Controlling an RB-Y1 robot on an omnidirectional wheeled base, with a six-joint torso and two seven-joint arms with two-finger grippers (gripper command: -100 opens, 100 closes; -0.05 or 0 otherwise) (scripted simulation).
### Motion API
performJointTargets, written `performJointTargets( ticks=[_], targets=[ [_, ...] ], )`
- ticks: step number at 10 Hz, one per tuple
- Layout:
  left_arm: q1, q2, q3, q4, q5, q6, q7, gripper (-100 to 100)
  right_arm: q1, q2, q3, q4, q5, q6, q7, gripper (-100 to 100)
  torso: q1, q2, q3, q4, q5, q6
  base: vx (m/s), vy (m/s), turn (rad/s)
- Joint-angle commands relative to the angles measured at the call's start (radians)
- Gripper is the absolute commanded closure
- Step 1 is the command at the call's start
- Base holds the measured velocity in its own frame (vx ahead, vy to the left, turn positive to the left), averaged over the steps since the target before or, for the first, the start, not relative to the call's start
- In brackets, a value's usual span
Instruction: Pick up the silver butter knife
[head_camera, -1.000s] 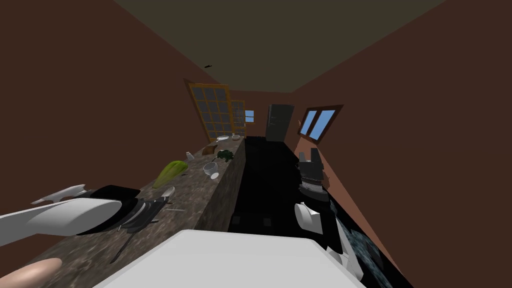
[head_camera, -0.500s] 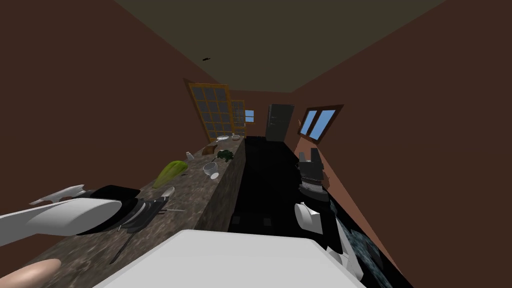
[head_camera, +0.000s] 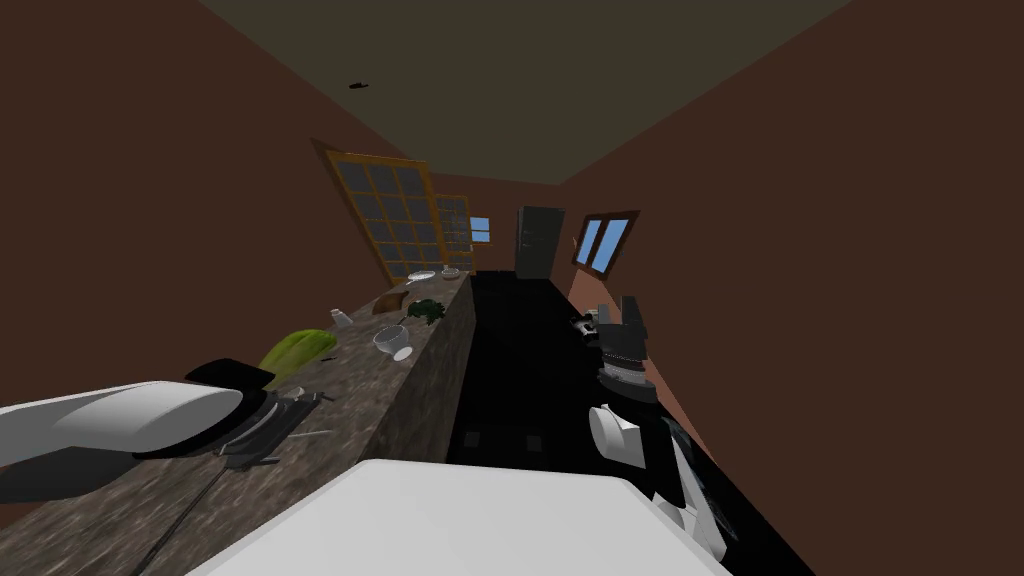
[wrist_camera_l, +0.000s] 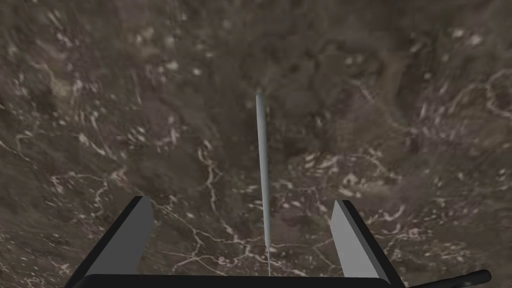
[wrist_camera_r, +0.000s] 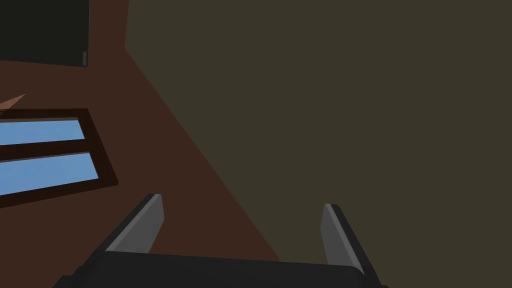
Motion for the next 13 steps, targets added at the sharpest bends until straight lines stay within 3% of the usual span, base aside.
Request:
performJointTargets(
  ticks=[1, 4, 5, 8, 13],
  targets=[
    [-0.003, 0.03, -0.006, 0.017, 0.008, 0.016, 0.017, -100, 0.0, 0.0, 0.0, 0.0, 0.0, 0.0, 0.0, 0, 0.0, 0.0, 0.0, 0.0, 0.0, 0.0, -0.054, -0.096, -0.174],
    [0.01, 0.093, -0.003, 0.054, 0.035, 0.047, 0.05, -100, 0.0, 0.0, 0.0, 0.0, 0.0, 0.0, 0.0, 0, 0.003, 0.0, 0.0, 0.0, 0.001, -0.001, -0.068, -0.086, -0.213],
    [0.016, 0.092, 0.011, 0.028, 0.06, 0.046, 0.051, -100, 0.0, 0.0, 0.0, 0.0, 0.0, 0.0, 0.0, 0, 0.003, 0.001, 0.001, 0.0, 0.001, -0.001, -0.043, 0.051, 0.166],
    [0.019, 0.056, 0.029, -0.04, 0.081, 0.031, 0.016, -100, 0.001, -0.001, -0.001, 0.0, 0.0, 0.0, 0.0, 0, 0.02, -0.007, -0.003, -0.001, 0.005, -0.003, 0.069, 0.154, 0.307],
    [0.022, 0.008, 0.048, -0.126, 0.1, 0.01, -0.033, -100, 0.001, 0.0, -0.001, 0.0, 0.0, 0.0, 0.0, 0, 0.014, -0.007, -0.004, -0.002, 0.004, -0.002, 0.094, 0.083, 0.214]
  ],
)
